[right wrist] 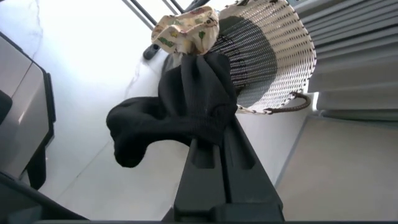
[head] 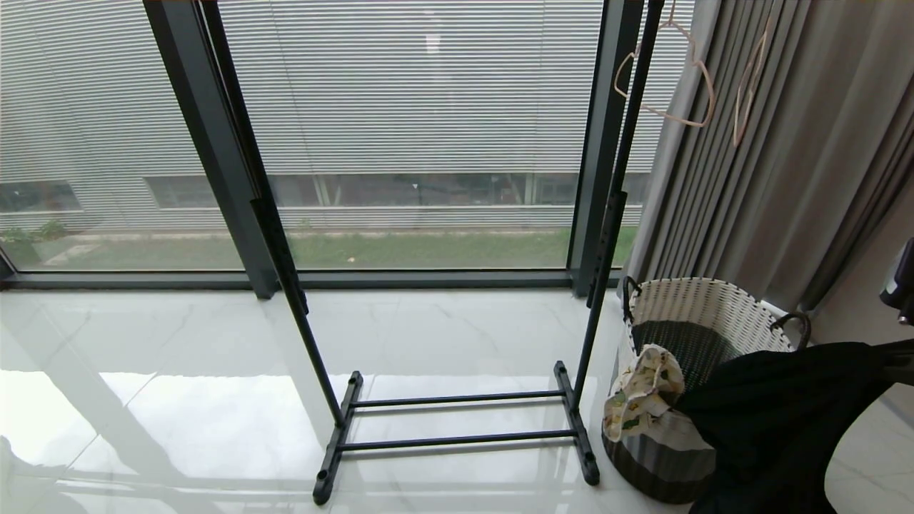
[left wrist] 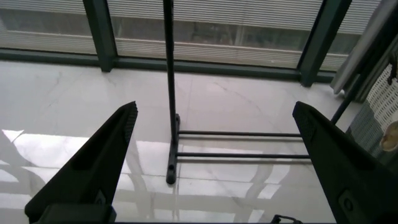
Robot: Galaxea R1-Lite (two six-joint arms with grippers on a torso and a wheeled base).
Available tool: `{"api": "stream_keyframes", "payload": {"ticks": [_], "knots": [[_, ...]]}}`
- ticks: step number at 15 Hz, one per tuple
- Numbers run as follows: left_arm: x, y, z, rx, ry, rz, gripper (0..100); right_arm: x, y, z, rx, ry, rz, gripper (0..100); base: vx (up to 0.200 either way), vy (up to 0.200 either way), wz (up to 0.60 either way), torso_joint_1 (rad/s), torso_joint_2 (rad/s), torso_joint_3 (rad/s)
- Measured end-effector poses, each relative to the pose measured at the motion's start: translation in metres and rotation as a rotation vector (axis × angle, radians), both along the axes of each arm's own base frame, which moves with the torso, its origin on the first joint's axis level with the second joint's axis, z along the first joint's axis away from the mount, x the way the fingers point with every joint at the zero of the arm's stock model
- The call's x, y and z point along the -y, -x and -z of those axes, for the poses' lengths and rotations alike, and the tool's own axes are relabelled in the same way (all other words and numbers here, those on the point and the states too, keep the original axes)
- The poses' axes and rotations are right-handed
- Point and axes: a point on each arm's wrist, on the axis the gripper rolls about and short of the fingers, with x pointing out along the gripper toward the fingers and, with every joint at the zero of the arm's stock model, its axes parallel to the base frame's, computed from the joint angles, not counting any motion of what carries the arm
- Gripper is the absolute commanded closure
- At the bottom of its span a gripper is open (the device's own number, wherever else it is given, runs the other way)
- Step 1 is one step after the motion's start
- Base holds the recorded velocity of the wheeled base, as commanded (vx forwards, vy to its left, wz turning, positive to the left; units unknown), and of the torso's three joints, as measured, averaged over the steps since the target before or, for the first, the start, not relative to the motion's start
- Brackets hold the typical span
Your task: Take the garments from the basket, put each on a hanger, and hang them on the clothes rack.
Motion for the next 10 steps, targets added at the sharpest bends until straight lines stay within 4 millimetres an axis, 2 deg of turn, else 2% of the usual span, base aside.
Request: {"api": "stream_keyframes", "payload": {"ticks": [5,10], "knots": [[0.0,0.0,0.0,0.002,-0.013,0.018,0,-0.009,0.003,-0.007,0.025,-0.013,-0.073,100,0.0,0.0,0.0,0.0,0.0,0.0],[0.0,0.0,-0.001,0.005,-0.01,0.021,0,-0.009,0.012,-0.017,0.065,-0.048,-0.114,100,0.0,0.0,0.0,0.0,0.0,0.0]]}}
